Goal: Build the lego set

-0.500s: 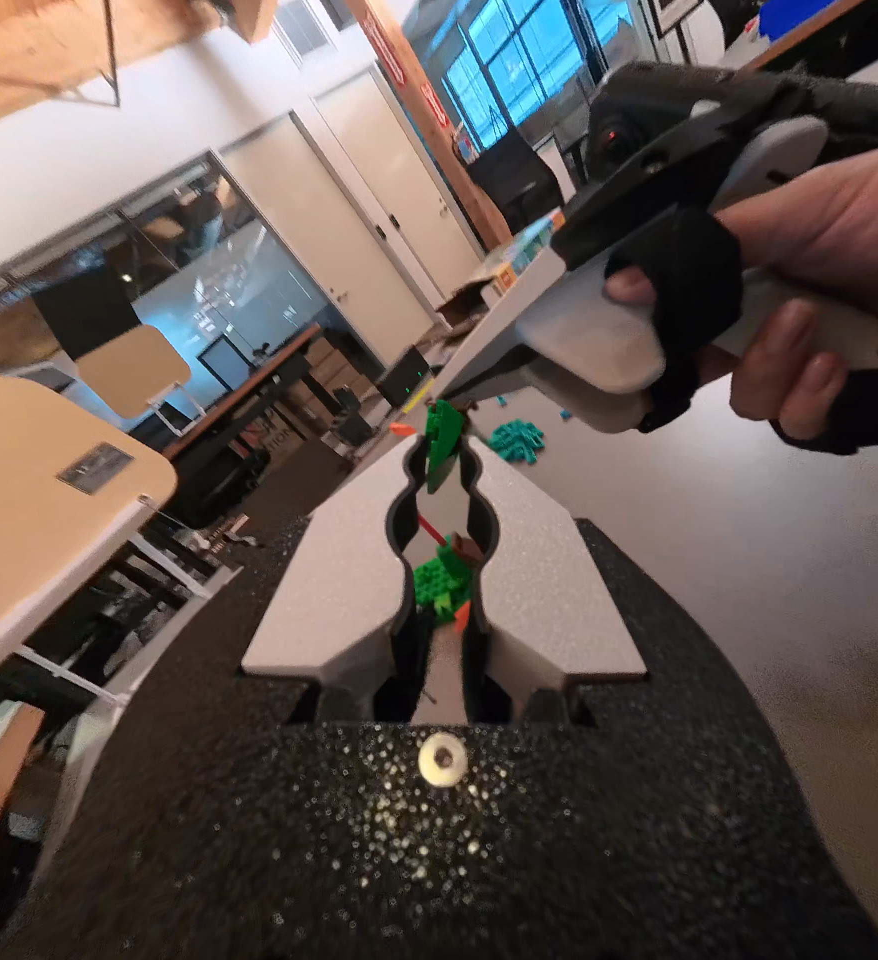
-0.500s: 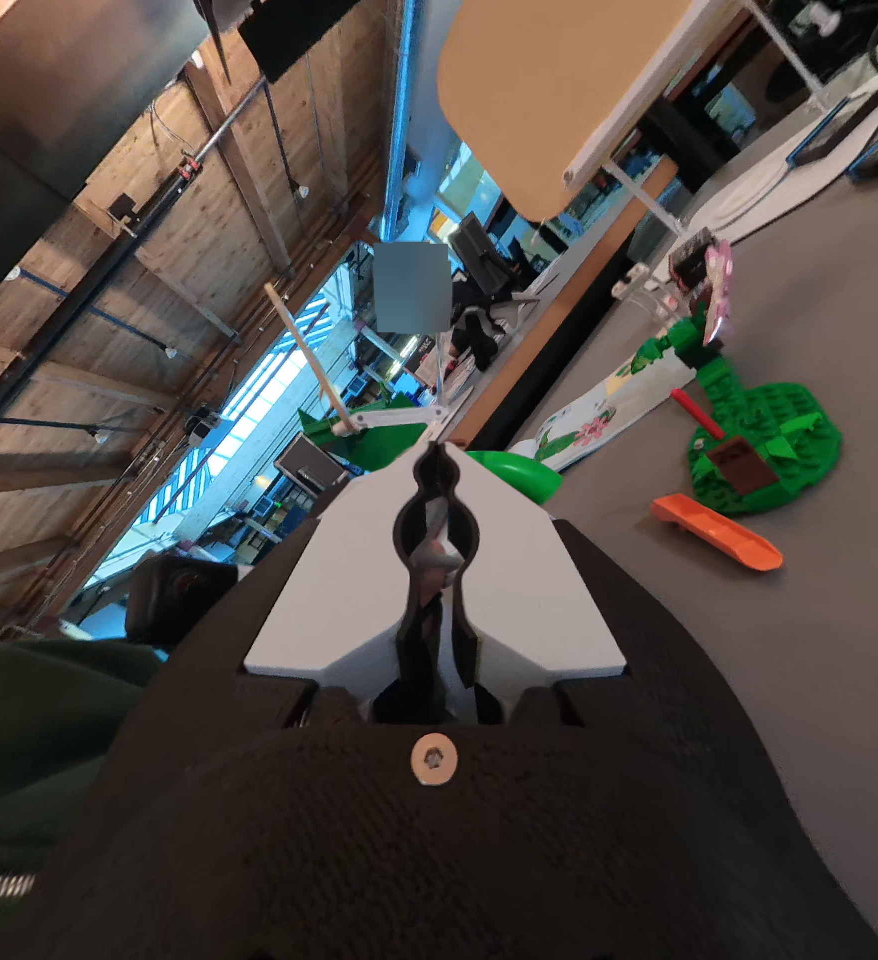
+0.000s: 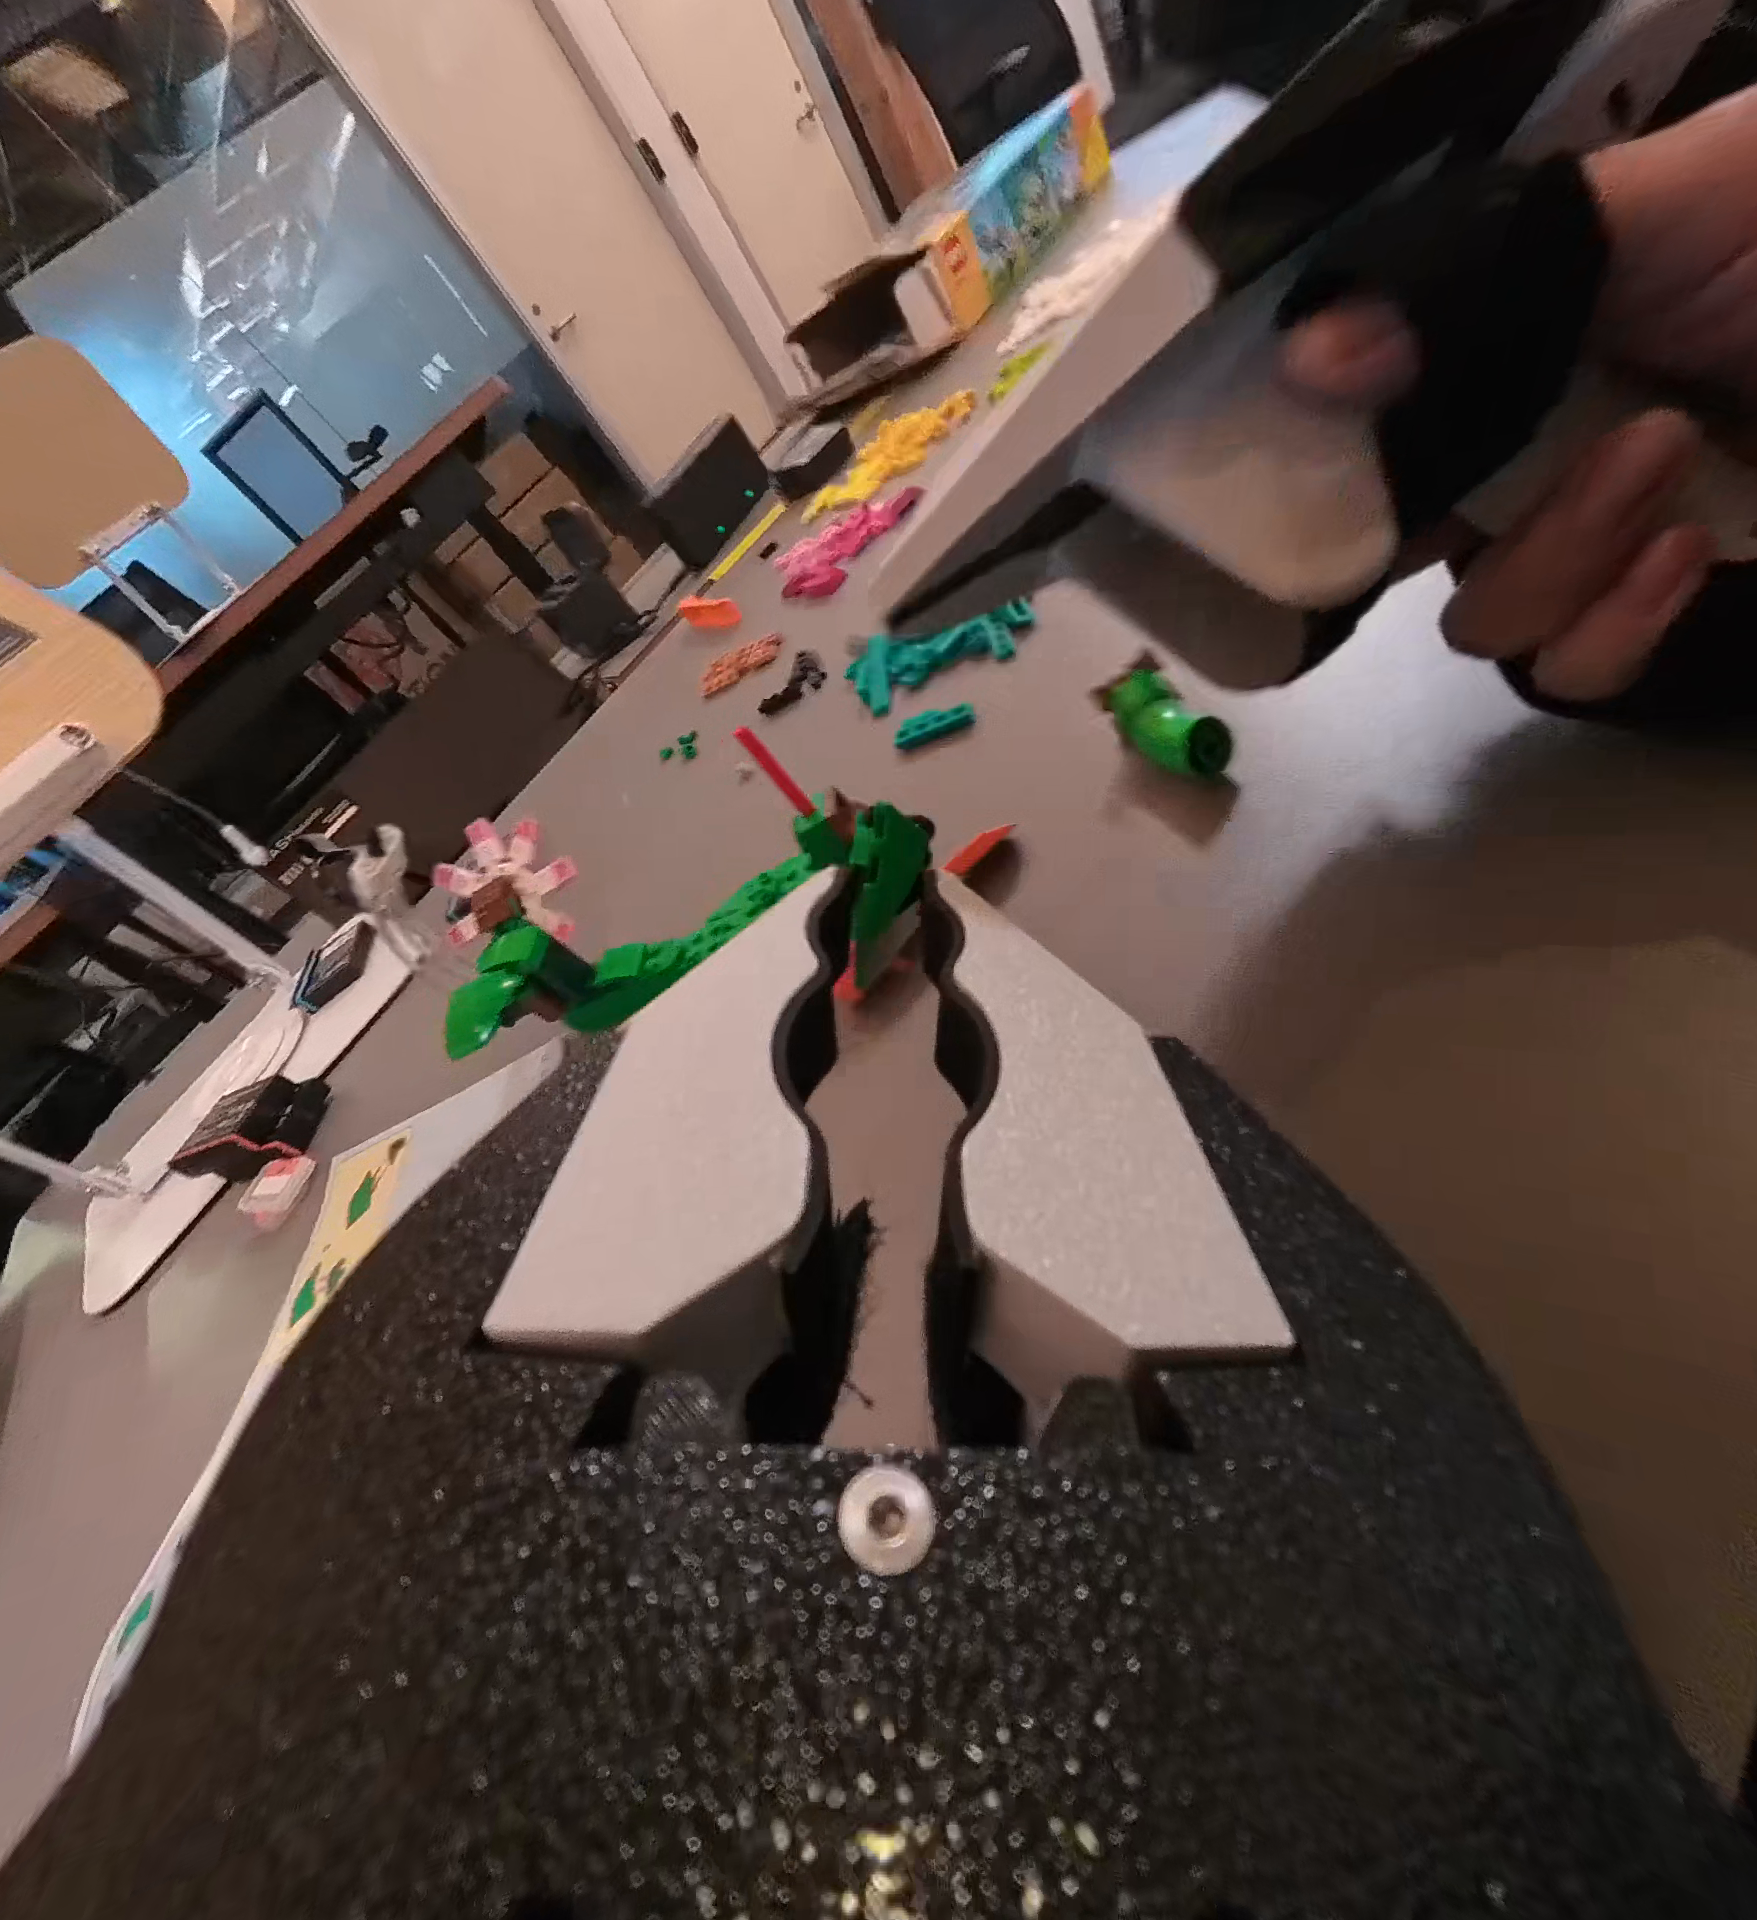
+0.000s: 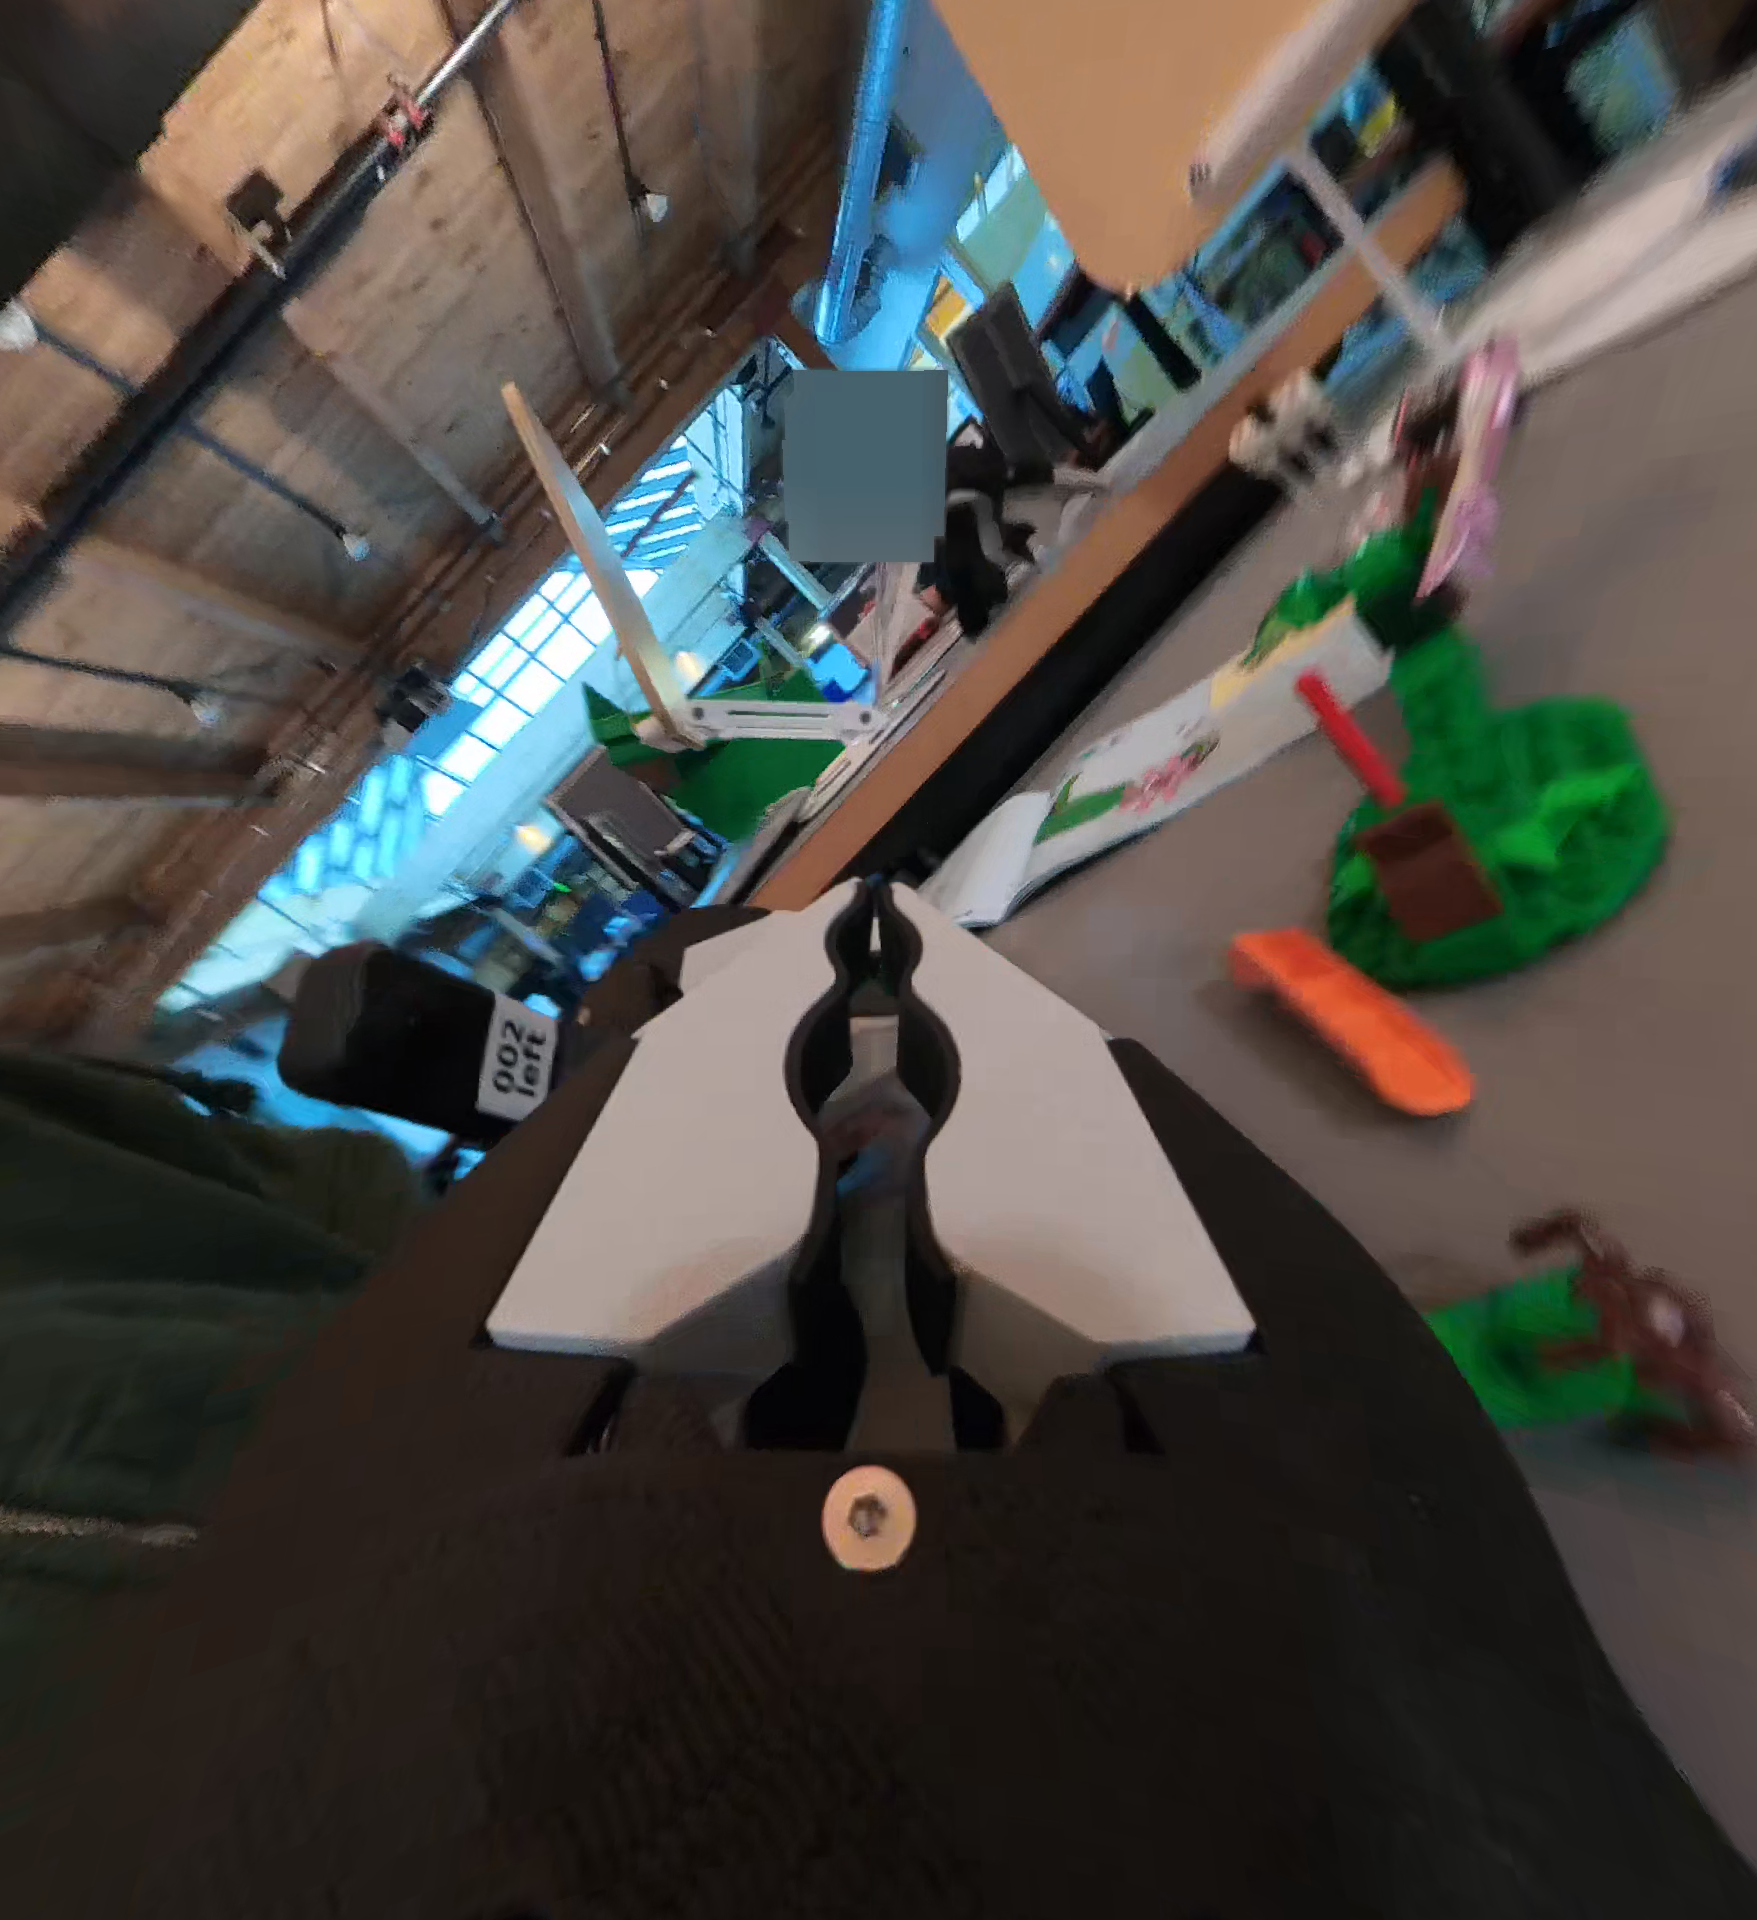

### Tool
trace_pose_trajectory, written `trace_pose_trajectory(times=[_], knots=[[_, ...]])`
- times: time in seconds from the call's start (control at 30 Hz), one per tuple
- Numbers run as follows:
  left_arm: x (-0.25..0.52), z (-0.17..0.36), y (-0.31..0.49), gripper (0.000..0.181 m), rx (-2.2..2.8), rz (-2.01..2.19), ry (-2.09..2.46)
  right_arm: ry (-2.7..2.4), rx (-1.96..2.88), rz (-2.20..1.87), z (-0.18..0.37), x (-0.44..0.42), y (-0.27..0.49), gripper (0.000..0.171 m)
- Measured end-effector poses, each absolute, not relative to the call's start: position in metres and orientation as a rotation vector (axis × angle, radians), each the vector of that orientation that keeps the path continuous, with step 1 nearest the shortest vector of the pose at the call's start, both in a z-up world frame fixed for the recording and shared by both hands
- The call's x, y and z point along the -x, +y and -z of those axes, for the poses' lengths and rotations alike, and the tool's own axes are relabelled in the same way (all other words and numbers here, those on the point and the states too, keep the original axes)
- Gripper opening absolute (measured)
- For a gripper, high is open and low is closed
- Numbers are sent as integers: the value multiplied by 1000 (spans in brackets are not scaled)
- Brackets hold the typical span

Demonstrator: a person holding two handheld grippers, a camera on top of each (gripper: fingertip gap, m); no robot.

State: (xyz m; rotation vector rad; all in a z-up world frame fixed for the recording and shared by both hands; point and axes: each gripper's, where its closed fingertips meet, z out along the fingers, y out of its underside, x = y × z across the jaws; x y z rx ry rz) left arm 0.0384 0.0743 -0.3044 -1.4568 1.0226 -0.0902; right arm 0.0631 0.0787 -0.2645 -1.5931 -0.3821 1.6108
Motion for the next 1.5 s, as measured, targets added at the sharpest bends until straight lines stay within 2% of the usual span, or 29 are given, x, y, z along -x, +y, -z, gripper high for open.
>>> trace_pose_trajectory(times=[0.03,0.23,0.5,0.7,1.03,1.5], knots=[[-32,300,77,10,1448,102,992,-414,1560,-1521,261,-69,84,0],[0,279,103,10,1407,196,870,-369,1505,-938,261,-123,136,9],[16,246,108,10,1245,457,793,-195,1496,-832,264,-163,161,35],[16,244,108,11,1217,581,740,-205,1483,-715,263,-166,165,36],[23,247,118,10,1272,738,644,-80,1487,-783,265,-182,173,38],[23,243,114,10,1250,752,650,-53,1492,-818,267,-183,174,39]])
